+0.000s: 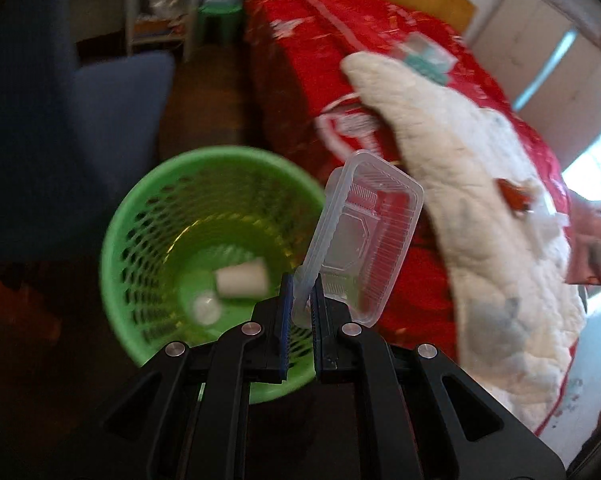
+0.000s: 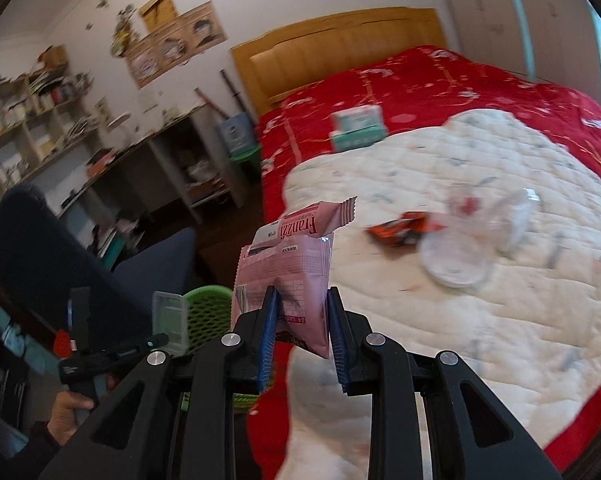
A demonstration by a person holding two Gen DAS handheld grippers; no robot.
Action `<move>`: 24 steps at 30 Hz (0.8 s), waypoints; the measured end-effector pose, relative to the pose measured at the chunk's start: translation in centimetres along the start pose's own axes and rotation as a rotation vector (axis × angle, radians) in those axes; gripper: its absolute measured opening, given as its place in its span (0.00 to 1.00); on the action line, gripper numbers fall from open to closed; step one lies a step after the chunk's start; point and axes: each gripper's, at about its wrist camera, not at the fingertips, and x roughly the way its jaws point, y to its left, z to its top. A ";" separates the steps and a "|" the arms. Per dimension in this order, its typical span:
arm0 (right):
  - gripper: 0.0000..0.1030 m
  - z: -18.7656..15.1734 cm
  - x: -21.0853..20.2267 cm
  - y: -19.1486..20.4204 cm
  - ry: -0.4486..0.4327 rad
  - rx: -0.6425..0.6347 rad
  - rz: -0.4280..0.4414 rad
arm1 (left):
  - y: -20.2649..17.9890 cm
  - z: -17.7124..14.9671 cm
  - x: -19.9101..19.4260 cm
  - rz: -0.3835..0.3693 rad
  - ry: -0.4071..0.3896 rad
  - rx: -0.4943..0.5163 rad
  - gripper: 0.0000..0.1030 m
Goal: Collect trash
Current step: 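Release the clear container into the green basket while the right gripper drops the pink package in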
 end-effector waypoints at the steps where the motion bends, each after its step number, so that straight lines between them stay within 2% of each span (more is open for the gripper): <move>1: 0.24 0.0 0.6 0.8 0.010 -0.012 0.009 | 0.7 -0.2 0.4 0.008 0.012 -0.017 0.07; 4: 0.24 0.1 2.2 2.6 0.035 -0.042 0.034 | 2.2 -0.6 1.8 0.033 0.042 -0.048 0.07; 8: 0.24 0.1 4.1 4.6 0.064 -0.072 0.061 | 4.4 -1.4 2.2 0.029 0.061 -0.089 0.11; 9: 0.24 0.1 4.6 5.0 0.071 -0.078 0.067 | 4.9 -1.6 2.2 0.028 0.063 -0.098 0.18; 10: 0.24 0.0 5.0 5.4 0.079 -0.084 0.075 | 5.2 -1.7 2.2 0.030 0.066 -0.105 0.34; 11: 0.24 0.0 5.5 5.8 0.087 -0.090 0.082 | 5.5 -1.9 2.1 0.039 0.063 -0.115 0.39; 17: 0.24 -0.6 8.5 8.3 0.142 -0.130 0.113 | 7.5 -2.3 0.6 0.051 0.031 -0.154 0.42; 19: 0.24 -1.1 9.5 9.1 0.162 -0.141 0.124 | 8.1 -2.4 -0.4 0.062 0.011 -0.171 0.52; 24: 0.24 -2.5 11.8 11.2 0.212 -0.168 0.147 | 9.4 -2.5 -2.4 0.072 -0.035 -0.197 0.53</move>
